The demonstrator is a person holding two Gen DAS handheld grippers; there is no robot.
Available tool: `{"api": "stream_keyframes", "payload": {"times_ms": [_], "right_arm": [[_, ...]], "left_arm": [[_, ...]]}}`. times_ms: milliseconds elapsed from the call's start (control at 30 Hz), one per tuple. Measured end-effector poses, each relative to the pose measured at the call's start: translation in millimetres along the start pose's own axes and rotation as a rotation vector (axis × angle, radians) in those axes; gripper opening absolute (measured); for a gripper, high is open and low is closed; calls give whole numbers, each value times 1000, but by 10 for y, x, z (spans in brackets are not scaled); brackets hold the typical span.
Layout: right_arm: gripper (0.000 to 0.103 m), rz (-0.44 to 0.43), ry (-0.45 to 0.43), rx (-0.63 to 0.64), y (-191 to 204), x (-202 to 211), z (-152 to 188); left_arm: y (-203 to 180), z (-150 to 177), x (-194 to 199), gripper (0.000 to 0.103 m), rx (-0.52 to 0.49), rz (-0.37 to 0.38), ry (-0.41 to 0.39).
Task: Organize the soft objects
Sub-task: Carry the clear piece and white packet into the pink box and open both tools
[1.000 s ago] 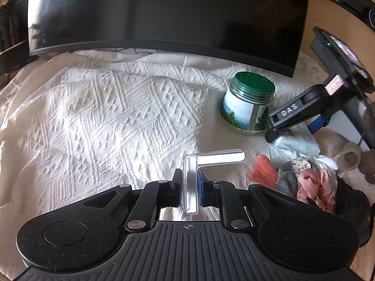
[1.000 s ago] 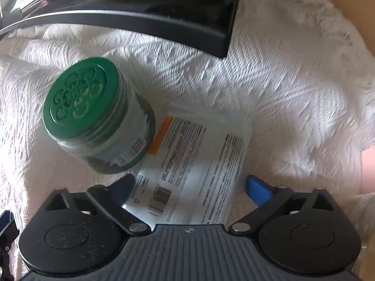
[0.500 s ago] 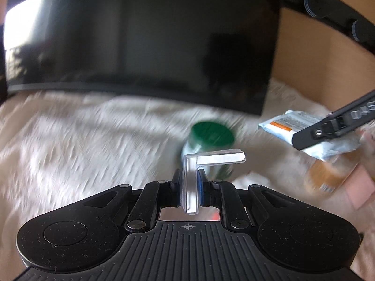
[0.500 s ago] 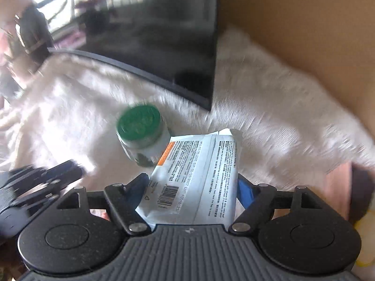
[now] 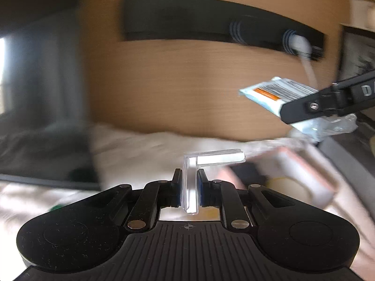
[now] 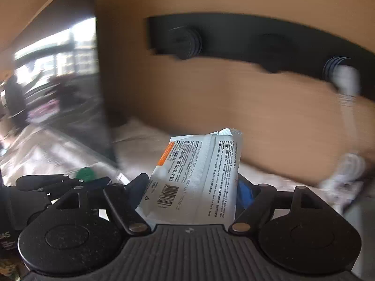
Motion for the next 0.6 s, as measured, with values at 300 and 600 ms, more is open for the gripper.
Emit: {"api": "stream_keyframes", "payload": {"times_ms": [300,600], "right_arm": [[78,94,46,-145,-790,61,492],[81,32,132,-280,-1100,-356,846]], "left_arm": [[-914,113,-626,16,-53,195,114],[-950,368,-1117,18,74,207,228]]}}
Point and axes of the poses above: each gripper's, at about its wrist camera, not at the fingertips, and x roughly against the way its jaws point, y to its left, z to its underside, the point moved 1 cm from there along -x, roughly the way its jaws point, and after that the axes turned 10 degrees about x, right-handed, at the moved point
